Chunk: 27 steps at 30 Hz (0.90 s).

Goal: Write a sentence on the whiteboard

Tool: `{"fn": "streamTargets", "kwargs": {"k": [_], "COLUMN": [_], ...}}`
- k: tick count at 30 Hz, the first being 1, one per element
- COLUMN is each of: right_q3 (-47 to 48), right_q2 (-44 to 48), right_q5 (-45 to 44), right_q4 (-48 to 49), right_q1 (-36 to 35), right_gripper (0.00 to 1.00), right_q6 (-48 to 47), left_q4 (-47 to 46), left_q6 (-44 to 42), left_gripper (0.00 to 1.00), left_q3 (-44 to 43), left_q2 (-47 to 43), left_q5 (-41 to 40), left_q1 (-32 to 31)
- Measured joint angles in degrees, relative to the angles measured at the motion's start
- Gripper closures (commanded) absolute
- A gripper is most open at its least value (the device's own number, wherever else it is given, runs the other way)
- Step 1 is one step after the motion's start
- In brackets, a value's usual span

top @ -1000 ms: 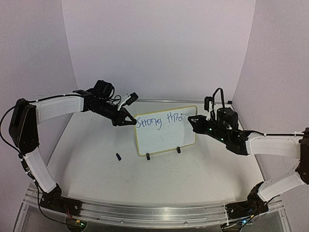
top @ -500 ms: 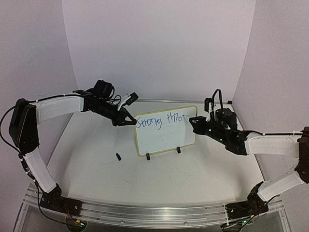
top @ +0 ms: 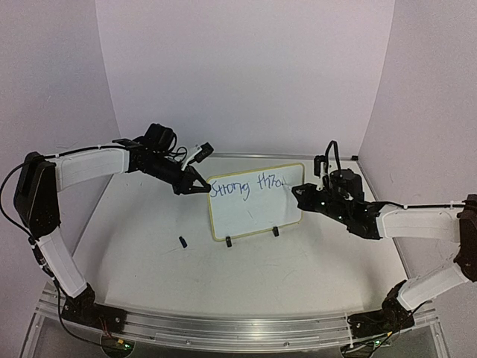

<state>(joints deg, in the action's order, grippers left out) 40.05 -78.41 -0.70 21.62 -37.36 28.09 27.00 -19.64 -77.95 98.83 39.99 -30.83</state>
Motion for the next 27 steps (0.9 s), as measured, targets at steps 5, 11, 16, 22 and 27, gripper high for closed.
{"fn": "streamTargets", "kwargs": {"k": [5, 11, 16, 22, 27], "right_q3": [0.0, 0.0, 0.2, 1.4, 1.9], "right_q2": [0.0, 0.1, 0.2, 0.3, 1.1], "right_q5": [-0.7, -2.0, -2.8, -3.4, -4.1], "right_q4": [-0.5, -1.7, -2.4, -3.0, -2.8], "right_q1": [0.0, 0.0, 0.0, 0.0, 0.0], "right_gripper": [1.0, 1.0, 1.0, 1.0, 1.0], "right_q6": [0.0, -0.3, -1.1, -1.9, -2.4], "left_q4": [0.0, 0.0, 0.0, 0.0, 0.0], "left_q6": [0.0, 0.0, 0.0, 0.0, 0.0], "left_gripper": [1.0, 1.0, 1.0, 1.0, 1.0], "left_q3": [0.0, 0.0, 0.0, 0.0, 0.0], "left_q2": [0.0, 0.0, 0.0, 0.0, 0.0], "left_q5": [0.0, 0.0, 0.0, 0.0, 0.0], "left_q1": [0.0, 0.0, 0.0, 0.0, 0.0]}}
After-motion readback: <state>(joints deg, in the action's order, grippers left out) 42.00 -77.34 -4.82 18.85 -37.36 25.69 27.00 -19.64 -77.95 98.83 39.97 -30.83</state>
